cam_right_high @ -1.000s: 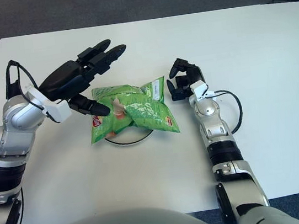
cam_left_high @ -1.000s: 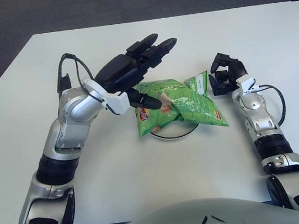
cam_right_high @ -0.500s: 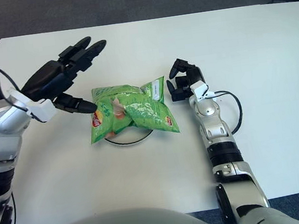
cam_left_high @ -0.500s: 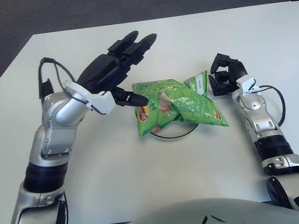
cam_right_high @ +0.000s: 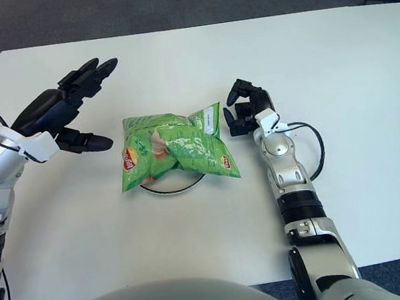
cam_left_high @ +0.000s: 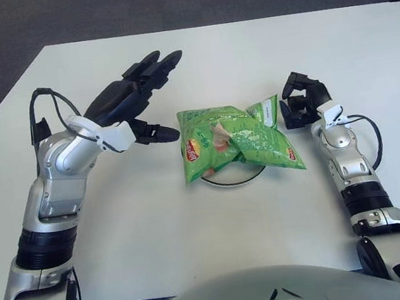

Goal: Put the snack into the plate.

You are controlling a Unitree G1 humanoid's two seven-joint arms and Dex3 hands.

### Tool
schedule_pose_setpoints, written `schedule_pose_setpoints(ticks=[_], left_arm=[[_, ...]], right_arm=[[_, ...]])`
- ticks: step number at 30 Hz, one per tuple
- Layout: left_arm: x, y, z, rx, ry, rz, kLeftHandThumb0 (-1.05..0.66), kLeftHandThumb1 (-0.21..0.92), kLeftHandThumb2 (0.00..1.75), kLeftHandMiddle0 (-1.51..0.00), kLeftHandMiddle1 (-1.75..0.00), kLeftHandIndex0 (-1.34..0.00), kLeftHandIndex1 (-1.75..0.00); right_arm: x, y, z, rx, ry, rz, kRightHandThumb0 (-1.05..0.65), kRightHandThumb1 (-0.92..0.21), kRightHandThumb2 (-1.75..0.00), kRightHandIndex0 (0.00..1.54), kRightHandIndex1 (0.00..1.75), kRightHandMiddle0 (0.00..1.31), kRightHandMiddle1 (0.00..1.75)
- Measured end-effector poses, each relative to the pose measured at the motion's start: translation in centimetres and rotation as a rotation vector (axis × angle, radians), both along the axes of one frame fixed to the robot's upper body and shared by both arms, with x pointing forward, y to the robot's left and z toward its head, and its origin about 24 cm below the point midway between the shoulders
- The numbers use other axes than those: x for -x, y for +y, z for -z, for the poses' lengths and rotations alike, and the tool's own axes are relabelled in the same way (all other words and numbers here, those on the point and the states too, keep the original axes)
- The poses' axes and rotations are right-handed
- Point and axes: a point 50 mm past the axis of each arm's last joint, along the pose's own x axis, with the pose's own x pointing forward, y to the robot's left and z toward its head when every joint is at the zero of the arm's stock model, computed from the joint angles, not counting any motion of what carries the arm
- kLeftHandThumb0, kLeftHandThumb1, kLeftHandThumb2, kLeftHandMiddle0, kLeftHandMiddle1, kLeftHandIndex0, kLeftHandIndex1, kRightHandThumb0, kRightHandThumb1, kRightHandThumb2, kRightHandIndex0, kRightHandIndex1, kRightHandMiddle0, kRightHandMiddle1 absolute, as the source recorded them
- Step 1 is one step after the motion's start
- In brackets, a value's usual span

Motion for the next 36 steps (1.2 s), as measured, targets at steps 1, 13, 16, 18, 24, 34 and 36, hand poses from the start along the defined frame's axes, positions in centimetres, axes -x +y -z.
schedule_pose_setpoints(ticks=[1, 13, 16, 18, 24, 34, 36], left_arm=[[0.0, 0.1, 0.1, 0.001, 0.000, -0.004, -1.04, 0.92, 0.39, -0.04, -0.03, 0.00, -0.07], [-1.4, 2.7, 2.5, 0.068, 0.026, -0.099, -1.05, 0.92, 0.50, -0.09, -0.05, 0.00, -0.18], [-1.5, 3.0, 3.2, 0.111, 0.051, -0.114, -1.05, 0.92, 0.53, -0.10, -0.06, 0.00, -0.27], [-1.5, 3.0, 3.3, 0.152, 0.059, -0.111, -1.05, 0.92, 0.55, -0.11, -0.07, 0.00, -0.34], [-1.5, 2.8, 3.5, 0.283, 0.075, -0.102, -1.03, 0.92, 0.57, -0.12, -0.09, 0.00, -0.49], [-2.4, 4.8, 7.1, 0.555, 0.208, -0.163, -1.05, 0.92, 0.70, -0.12, -0.11, 0.00, -0.43], [-2.4, 5.0, 7.7, 0.665, 0.233, -0.166, -1.05, 0.92, 0.72, -0.15, -0.14, 0.00, -0.46]], right_arm=[[0.0, 0.0, 0.0, 0.000, 0.000, 0.000, -0.54, -0.19, -1.47, 1.34, 1.75, 0.72, 1.75], [0.0, 0.1, 0.0, 0.002, 0.000, 0.000, -0.54, -0.20, -1.46, 1.33, 1.75, 0.72, 1.75], [0.0, 0.0, 0.0, 0.002, -0.001, 0.000, -0.54, -0.20, -1.47, 1.33, 1.75, 0.72, 1.75], [0.0, 0.0, 0.0, 0.002, -0.001, 0.000, -0.54, -0.20, -1.47, 1.33, 1.75, 0.72, 1.75], [0.0, 0.1, 0.0, 0.002, -0.002, -0.003, -0.53, -0.20, -1.46, 1.33, 1.75, 0.72, 1.75], [0.0, 0.1, 0.0, 0.005, -0.001, -0.005, -0.54, -0.20, -1.46, 1.34, 1.75, 0.72, 1.75], [0.1, 0.1, 0.0, 0.005, -0.003, -0.004, -0.54, -0.20, -1.47, 1.34, 1.75, 0.72, 1.75]])
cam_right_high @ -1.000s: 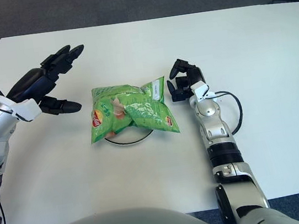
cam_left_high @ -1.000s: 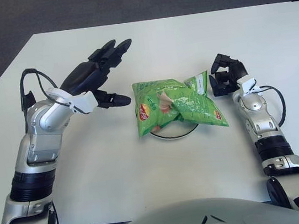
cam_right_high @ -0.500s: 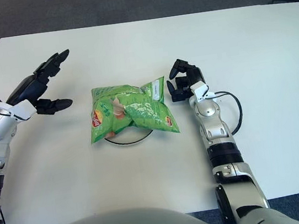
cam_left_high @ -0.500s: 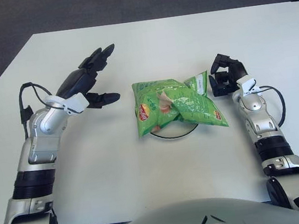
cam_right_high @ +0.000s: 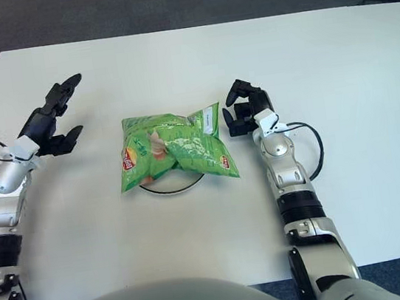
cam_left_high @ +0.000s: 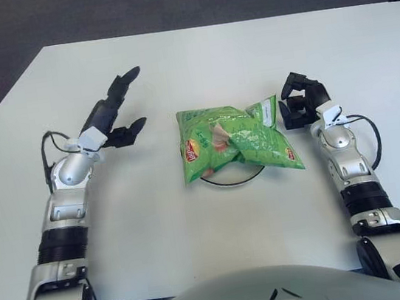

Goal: Put the snack into the plate.

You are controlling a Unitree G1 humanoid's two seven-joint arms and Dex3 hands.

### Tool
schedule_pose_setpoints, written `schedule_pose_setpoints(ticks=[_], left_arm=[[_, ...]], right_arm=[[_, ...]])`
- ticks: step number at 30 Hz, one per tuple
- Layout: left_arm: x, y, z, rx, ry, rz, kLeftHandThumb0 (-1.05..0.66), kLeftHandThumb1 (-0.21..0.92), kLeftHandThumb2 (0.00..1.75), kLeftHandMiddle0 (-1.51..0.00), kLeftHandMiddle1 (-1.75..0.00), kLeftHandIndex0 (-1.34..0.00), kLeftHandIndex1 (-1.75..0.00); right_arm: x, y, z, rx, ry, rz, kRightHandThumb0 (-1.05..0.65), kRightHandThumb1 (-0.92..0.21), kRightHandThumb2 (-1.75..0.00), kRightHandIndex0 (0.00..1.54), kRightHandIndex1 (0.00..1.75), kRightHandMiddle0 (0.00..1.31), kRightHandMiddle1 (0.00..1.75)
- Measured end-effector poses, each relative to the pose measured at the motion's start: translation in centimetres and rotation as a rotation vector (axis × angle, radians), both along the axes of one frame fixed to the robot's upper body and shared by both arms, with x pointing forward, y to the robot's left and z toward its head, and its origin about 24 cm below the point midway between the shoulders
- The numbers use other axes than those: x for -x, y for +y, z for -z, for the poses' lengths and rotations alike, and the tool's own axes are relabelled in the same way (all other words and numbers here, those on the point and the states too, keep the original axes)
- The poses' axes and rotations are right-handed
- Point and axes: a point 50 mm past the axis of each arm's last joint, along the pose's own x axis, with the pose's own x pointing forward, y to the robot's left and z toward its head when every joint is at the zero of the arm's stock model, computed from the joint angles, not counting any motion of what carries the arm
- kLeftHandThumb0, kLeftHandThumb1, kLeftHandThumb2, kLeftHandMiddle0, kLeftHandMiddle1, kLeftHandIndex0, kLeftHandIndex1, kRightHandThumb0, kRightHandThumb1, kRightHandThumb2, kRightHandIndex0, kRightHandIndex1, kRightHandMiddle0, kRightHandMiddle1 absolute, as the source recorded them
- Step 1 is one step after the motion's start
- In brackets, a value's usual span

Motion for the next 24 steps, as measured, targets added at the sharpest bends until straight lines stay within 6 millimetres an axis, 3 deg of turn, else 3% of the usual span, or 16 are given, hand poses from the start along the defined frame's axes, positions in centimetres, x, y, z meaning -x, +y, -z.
schedule_pose_setpoints(ticks=[3, 6, 9, 17, 24], left_arm=[[-0.1, -0.3, 0.5, 0.114, 0.010, -0.002, -1.05, 0.92, 0.74, -0.17, -0.21, 0.00, -0.56], [-0.1, -0.7, 0.7, 0.167, 0.020, -0.008, -1.05, 0.92, 0.80, -0.13, -0.48, 0.00, -0.71], [-0.2, -1.1, 0.7, 0.194, 0.029, -0.024, -1.03, 0.92, 0.88, -0.11, -0.64, 0.00, -0.80], [0.1, -1.8, 0.2, 0.242, 0.017, -0.089, -0.97, 0.92, 0.97, -0.15, -0.82, 0.00, -0.95], [0.5, -2.3, 0.9, 0.323, 0.050, -0.151, -0.90, 0.92, 1.00, -0.21, -0.94, 0.00, -1.13]], right_arm=[[0.0, 0.0, 0.0, 0.001, -0.001, 0.000, -0.54, -0.19, -1.47, 1.34, 1.75, 0.72, 1.75], [0.0, 0.0, 0.0, 0.002, -0.002, -0.001, -0.54, -0.19, -1.47, 1.34, 1.75, 0.72, 1.75], [0.0, 0.1, 0.0, 0.003, -0.002, -0.002, -0.54, -0.19, -1.47, 1.35, 1.75, 0.72, 1.75], [0.0, 0.1, 0.0, 0.004, -0.001, -0.003, -0.54, -0.19, -1.47, 1.35, 1.75, 0.72, 1.75], [0.0, 0.1, 0.0, 0.003, -0.001, -0.004, -0.53, -0.20, -1.46, 1.34, 1.75, 0.72, 1.75]])
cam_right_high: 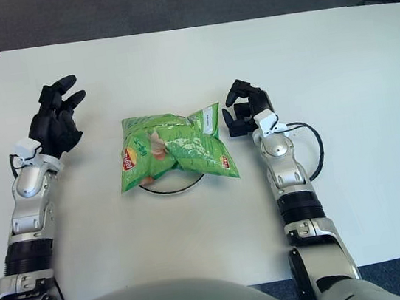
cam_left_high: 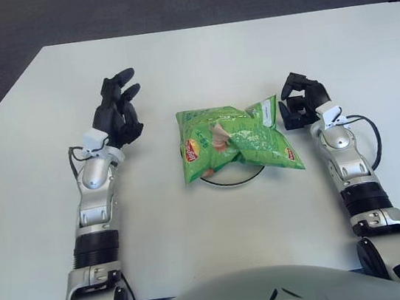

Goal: Put the snack into the plate.

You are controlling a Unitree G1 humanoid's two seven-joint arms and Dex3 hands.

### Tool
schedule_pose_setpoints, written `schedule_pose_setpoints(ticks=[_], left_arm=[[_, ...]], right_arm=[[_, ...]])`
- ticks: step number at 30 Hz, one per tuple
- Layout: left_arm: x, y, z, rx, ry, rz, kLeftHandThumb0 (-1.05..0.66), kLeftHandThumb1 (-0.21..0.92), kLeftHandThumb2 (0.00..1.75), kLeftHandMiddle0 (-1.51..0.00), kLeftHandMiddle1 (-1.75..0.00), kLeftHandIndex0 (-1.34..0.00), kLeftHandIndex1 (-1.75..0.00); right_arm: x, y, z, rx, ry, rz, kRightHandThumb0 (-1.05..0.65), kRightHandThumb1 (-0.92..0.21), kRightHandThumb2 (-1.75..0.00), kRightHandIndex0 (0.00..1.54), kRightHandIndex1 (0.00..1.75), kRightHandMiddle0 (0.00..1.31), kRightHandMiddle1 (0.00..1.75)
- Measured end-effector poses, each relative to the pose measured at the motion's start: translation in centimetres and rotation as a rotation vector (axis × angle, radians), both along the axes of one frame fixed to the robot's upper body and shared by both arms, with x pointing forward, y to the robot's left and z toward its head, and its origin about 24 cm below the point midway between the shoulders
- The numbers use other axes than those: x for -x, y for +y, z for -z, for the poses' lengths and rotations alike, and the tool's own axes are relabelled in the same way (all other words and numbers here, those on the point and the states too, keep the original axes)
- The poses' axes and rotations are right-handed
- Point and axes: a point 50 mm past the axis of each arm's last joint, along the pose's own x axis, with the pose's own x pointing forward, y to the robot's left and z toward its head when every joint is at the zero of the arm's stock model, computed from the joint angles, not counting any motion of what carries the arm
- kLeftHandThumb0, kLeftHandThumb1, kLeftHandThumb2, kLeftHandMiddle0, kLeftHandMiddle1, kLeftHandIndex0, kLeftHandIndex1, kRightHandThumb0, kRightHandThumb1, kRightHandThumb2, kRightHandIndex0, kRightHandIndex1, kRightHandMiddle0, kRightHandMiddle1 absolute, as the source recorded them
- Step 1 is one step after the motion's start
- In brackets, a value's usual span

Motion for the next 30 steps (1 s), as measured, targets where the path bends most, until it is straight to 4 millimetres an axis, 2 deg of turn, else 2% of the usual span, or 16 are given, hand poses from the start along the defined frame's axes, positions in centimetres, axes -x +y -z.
schedule_pose_setpoints(ticks=[14, 18, 21, 22, 23, 27, 29, 30], left_arm=[[0.5, -0.2, 0.1, 0.106, 0.052, -0.096, -0.84, 0.92, 1.03, -0.32, -1.12, 0.00, -1.40], [0.7, -0.4, 0.2, 0.122, 0.064, -0.117, -0.83, 0.92, 1.05, -0.35, -1.27, -0.03, -1.53], [0.8, -0.4, 0.5, 0.137, 0.081, -0.147, -0.79, 0.92, 1.04, -0.40, -1.48, -0.16, -1.69], [0.9, -0.4, 0.6, 0.143, 0.087, -0.157, -0.78, 0.92, 1.04, -0.41, -1.50, -0.17, -1.70], [0.9, -0.3, 0.7, 0.149, 0.095, -0.170, -0.75, 0.92, 1.02, -0.47, -1.59, -0.24, -1.72], [1.0, -0.2, 1.1, 0.166, 0.109, -0.220, -0.65, 0.92, 0.94, -0.65, -1.71, -0.44, -1.74], [1.1, -0.2, 1.1, 0.162, 0.109, -0.240, -0.50, 0.75, 0.93, -0.72, -1.73, -0.40, -1.74], [1.1, -0.2, 1.2, 0.157, 0.109, -0.250, -0.48, 0.73, 0.93, -0.73, -1.73, -0.40, -1.74]], right_arm=[[0.0, -0.1, -0.1, 0.006, 0.003, 0.001, -0.53, -0.20, -1.46, 1.34, 1.75, 0.72, 1.75], [0.0, -0.1, -0.1, 0.007, 0.003, 0.001, -0.53, -0.20, -1.46, 1.34, 1.75, 0.72, 1.75], [0.0, -0.1, -0.1, 0.008, 0.003, 0.001, -0.53, -0.20, -1.46, 1.34, 1.75, 0.72, 1.75], [0.0, -0.2, -0.1, 0.009, 0.003, 0.001, -0.53, -0.20, -1.46, 1.34, 1.75, 0.72, 1.75], [0.0, -0.2, -0.1, 0.010, 0.004, 0.001, -0.53, -0.20, -1.46, 1.35, 1.75, 0.72, 1.75], [0.1, -0.3, 0.0, 0.013, 0.004, 0.003, -0.53, -0.20, -1.46, 1.35, 1.75, 0.72, 1.75], [0.1, -0.3, 0.0, 0.014, 0.005, 0.004, -0.53, -0.20, -1.46, 1.35, 1.75, 0.72, 1.75], [0.1, -0.3, 0.0, 0.014, 0.005, 0.004, -0.53, -0.20, -1.46, 1.34, 1.75, 0.72, 1.75]])
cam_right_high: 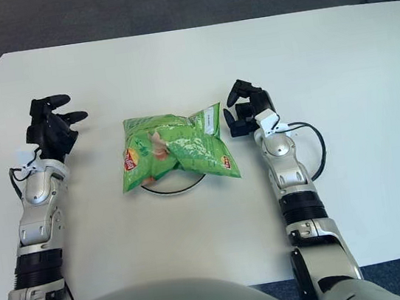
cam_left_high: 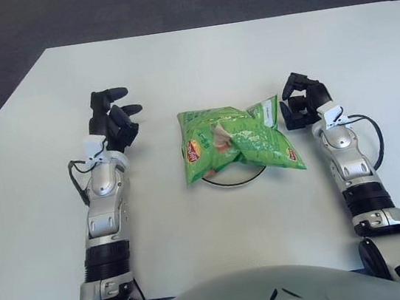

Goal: Put the snack into the plate.

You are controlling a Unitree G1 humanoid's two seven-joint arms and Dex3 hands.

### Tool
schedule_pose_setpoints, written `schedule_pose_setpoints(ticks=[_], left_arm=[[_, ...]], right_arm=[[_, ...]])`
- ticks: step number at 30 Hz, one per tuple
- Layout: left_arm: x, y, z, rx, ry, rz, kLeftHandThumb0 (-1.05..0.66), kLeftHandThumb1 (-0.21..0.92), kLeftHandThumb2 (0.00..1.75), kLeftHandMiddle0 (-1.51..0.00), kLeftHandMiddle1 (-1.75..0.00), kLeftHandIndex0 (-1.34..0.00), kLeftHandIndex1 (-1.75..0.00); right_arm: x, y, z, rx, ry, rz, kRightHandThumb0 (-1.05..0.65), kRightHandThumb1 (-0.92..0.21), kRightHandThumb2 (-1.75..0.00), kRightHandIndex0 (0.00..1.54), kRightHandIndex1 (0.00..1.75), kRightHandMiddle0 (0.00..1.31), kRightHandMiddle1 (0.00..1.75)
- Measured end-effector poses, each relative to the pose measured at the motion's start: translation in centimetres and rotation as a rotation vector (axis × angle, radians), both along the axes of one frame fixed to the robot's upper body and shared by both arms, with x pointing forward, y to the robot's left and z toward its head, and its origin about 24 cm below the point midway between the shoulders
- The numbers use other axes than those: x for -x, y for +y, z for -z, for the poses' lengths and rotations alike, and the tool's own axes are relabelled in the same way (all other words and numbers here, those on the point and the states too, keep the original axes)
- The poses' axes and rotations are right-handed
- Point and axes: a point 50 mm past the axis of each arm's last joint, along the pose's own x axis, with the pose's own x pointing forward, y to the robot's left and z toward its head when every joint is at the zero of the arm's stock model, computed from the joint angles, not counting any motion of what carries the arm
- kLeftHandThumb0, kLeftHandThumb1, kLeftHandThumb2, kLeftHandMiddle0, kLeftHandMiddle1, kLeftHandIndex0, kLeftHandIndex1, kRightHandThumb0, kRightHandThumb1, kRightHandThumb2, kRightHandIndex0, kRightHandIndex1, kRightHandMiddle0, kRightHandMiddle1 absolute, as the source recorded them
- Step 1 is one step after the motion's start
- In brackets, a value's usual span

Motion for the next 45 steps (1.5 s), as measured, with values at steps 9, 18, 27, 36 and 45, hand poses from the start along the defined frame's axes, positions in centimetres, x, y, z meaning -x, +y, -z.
schedule_pose_setpoints(ticks=[9, 18, 27, 36, 45], left_arm=[[0.5, -0.5, 0.1, -0.037, -0.011, -0.050, -0.47, 0.39, 1.23, -1.09, -1.75, -0.56, -1.75], [1.1, -0.8, 0.0, -0.012, -0.069, -0.144, -0.54, 0.18, 1.48, -1.34, -1.75, -0.73, -1.75], [1.1, -1.2, -0.1, 0.012, -0.079, -0.132, -0.55, 0.15, 1.52, -1.37, -1.75, -0.75, -1.75], [0.9, -1.4, 0.1, 0.051, -0.069, -0.070, -0.54, 0.18, 1.49, -1.38, -1.75, -0.73, -1.75], [0.7, -1.7, 0.6, 0.066, -0.016, 0.005, -0.52, 0.22, 1.44, -1.37, -1.75, -0.70, -1.75]], right_arm=[[0.0, 0.0, 0.0, 0.001, 0.000, -0.001, -0.54, -0.19, -1.47, 1.34, 1.75, 0.72, 1.75], [0.1, -0.2, 0.1, 0.005, 0.003, 0.003, -0.53, -0.20, -1.46, 1.33, 1.75, 0.72, 1.75], [0.1, -0.4, 0.0, 0.009, 0.002, 0.006, -0.53, -0.20, -1.46, 1.33, 1.75, 0.71, 1.75], [0.1, -0.4, 0.0, 0.009, 0.001, 0.007, -0.53, -0.20, -1.46, 1.34, 1.75, 0.72, 1.75], [0.0, -0.3, -0.1, 0.010, 0.000, 0.005, -0.54, -0.20, -1.46, 1.33, 1.75, 0.72, 1.75]])
